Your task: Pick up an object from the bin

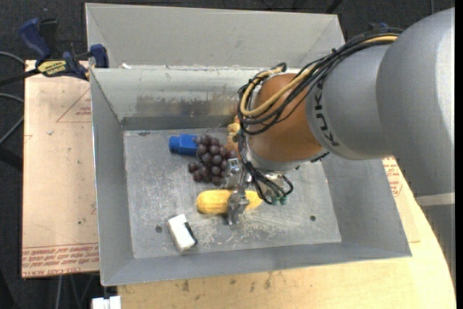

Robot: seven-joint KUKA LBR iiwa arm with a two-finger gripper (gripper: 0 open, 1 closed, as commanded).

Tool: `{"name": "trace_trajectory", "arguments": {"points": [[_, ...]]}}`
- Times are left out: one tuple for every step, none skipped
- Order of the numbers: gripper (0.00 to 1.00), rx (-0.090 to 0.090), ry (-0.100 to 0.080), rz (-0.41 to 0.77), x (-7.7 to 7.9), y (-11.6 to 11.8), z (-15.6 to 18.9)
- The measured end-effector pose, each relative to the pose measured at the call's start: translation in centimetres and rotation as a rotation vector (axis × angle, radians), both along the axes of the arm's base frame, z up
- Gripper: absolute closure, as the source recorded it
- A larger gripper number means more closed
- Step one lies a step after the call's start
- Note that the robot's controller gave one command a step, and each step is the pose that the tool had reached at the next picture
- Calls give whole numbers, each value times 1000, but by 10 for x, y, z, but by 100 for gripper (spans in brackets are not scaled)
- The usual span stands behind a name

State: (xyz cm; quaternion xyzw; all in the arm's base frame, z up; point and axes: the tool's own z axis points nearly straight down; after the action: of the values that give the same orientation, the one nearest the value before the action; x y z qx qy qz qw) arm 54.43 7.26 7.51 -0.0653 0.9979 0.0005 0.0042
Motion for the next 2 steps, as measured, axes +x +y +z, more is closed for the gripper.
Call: {"name": "trace_trajectory", "arguments": {"points": [[100, 0, 0, 0, 0, 0, 0], [100, 0, 0, 0, 0, 0, 0]]}}
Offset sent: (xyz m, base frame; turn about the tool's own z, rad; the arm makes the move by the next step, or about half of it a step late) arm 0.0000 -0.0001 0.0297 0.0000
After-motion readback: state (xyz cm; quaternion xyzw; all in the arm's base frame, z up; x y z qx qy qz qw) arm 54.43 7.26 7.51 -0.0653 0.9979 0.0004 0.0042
